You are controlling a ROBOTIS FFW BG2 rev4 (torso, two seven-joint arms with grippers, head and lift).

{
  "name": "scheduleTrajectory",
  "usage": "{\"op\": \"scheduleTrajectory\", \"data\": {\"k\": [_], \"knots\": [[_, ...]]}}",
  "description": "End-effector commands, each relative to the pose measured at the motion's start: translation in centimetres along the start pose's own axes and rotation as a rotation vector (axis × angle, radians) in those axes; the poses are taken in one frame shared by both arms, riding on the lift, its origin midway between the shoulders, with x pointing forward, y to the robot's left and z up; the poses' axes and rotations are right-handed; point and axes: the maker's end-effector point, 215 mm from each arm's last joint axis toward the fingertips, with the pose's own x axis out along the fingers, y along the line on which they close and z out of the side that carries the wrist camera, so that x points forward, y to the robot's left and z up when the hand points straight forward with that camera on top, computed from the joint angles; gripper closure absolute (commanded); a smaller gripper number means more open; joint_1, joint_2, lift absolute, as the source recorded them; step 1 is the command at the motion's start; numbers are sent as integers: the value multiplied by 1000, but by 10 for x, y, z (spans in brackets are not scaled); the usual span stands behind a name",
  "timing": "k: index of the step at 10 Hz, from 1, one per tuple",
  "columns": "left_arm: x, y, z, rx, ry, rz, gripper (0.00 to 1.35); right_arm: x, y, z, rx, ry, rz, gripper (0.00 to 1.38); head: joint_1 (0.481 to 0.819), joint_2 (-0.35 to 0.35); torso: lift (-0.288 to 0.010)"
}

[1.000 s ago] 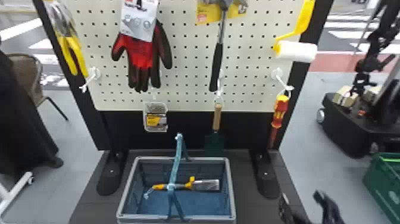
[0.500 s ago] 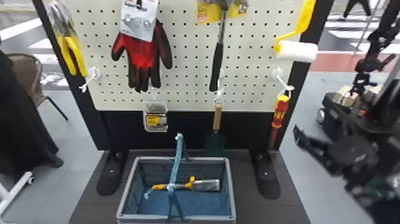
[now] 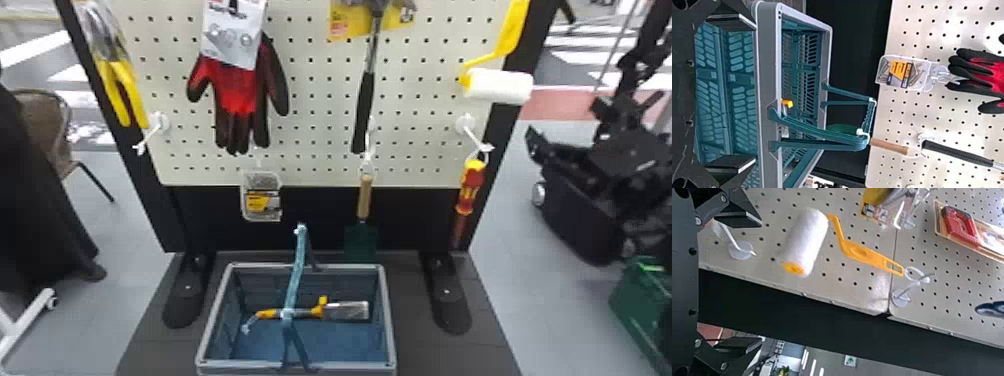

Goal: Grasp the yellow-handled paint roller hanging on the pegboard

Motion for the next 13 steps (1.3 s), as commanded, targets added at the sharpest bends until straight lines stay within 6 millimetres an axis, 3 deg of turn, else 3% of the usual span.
{"op": "scheduleTrajectory", "data": {"k": [1, 4, 7, 9, 11, 12, 13], "knots": [[3, -1, 0, 3, 1, -9, 121, 17, -22, 18, -1, -29, -6, 228, 549, 0, -100], [9, -3, -2, 5, 5, -22, 121, 54, -37, 62, -17, -77, 34, 225, 549, 0, -100], [16, -9, -2, -1, 4, -37, 121, 97, 18, 83, 36, -78, 204, 225, 549, 0, -100], [20, -12, -5, -5, 6, -46, 121, 99, 26, 95, 34, -68, 261, 225, 549, 0, -100], [15, -11, -10, -15, 15, -40, 121, 93, 18, 108, 18, -71, 242, 225, 549, 0, -100], [15, -14, -12, -21, 23, -44, 121, 94, 18, 104, 38, -64, 245, 262, 549, 0, -100], [16, -13, -10, -19, 18, -43, 121, 94, 18, 98, 48, -49, 246, 613, 549, 0, -100]]}}
